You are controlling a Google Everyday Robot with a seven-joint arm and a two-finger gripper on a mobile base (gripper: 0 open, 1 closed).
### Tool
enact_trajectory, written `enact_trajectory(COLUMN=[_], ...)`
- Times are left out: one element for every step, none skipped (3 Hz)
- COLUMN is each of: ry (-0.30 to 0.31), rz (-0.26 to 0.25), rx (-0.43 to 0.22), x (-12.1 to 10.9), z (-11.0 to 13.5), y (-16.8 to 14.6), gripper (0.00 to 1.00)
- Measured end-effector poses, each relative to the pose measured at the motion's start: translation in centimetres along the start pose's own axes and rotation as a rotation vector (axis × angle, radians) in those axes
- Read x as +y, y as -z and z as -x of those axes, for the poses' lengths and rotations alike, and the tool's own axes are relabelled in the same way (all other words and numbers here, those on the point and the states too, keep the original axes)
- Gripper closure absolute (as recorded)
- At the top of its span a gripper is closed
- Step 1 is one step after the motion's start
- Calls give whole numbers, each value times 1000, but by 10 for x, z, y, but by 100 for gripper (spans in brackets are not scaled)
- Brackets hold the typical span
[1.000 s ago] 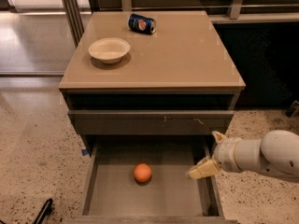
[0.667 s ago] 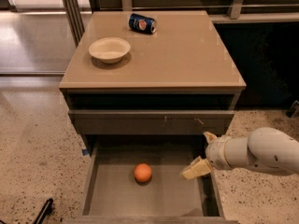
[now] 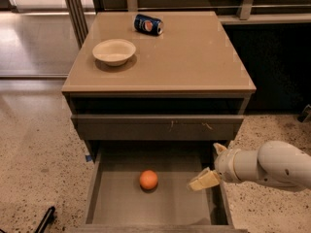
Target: Pick orange from middle drawer and place on counter
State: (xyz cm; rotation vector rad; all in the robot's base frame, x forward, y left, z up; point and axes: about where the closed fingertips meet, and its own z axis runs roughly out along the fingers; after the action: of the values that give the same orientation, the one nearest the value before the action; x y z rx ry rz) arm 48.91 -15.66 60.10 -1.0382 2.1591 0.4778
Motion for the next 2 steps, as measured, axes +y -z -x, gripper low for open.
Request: enact_trajectory(ry=[-41,-51], rz=[33,103], rx=[-29,-50], x=[17,36], z=[-18,-31], y=[-39,-85], gripper=[0,0])
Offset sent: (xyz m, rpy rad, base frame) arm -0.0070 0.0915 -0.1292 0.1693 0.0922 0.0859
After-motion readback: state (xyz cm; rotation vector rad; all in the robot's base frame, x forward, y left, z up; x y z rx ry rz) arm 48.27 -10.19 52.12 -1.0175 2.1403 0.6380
